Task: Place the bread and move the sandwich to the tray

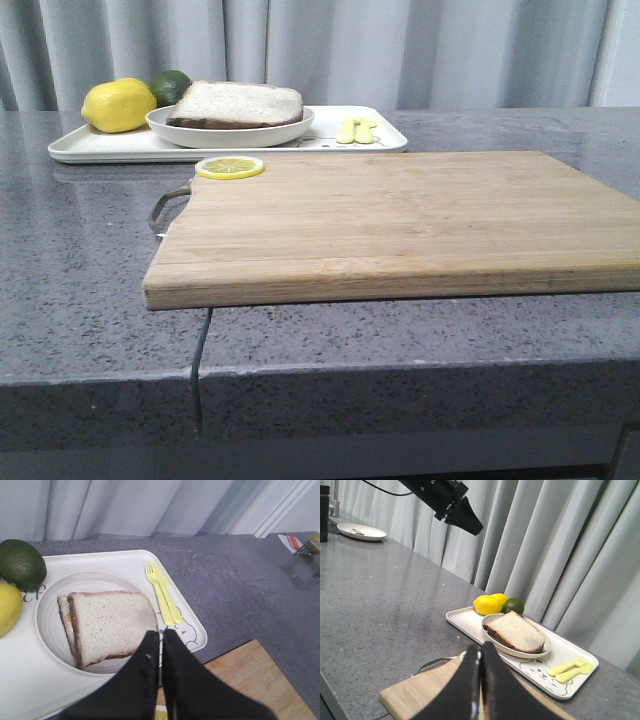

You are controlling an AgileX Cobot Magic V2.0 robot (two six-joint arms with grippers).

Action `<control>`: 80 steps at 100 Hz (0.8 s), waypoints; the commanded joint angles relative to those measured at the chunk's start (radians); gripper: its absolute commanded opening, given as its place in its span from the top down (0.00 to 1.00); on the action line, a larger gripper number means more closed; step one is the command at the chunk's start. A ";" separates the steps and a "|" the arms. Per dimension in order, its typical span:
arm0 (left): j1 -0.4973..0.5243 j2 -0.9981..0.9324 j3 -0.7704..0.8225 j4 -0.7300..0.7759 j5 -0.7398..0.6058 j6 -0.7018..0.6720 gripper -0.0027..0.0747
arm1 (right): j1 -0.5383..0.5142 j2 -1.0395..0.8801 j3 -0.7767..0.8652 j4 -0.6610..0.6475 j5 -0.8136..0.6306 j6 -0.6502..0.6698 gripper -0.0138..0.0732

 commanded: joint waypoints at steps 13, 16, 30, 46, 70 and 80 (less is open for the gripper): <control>-0.003 -0.274 0.270 -0.095 -0.125 0.146 0.99 | -0.004 -0.121 0.083 0.052 -0.079 -0.011 0.91; -0.003 -0.307 0.311 -0.095 -0.132 0.156 0.99 | -0.004 -0.137 0.093 0.052 -0.079 -0.011 0.91; -0.003 -0.462 0.506 -0.093 -0.176 0.184 0.99 | -0.004 -0.212 0.133 0.052 -0.078 -0.011 0.91; -0.003 -0.642 0.727 -0.095 -0.252 0.203 0.99 | -0.004 -0.269 0.172 0.052 -0.084 -0.011 0.91; -0.003 -0.932 1.016 -0.093 -0.337 0.209 0.99 | -0.004 -0.329 0.246 0.052 -0.109 -0.011 0.91; -0.003 -1.050 1.111 -0.091 -0.367 0.209 0.99 | -0.004 -0.343 0.263 0.052 -0.117 -0.011 0.91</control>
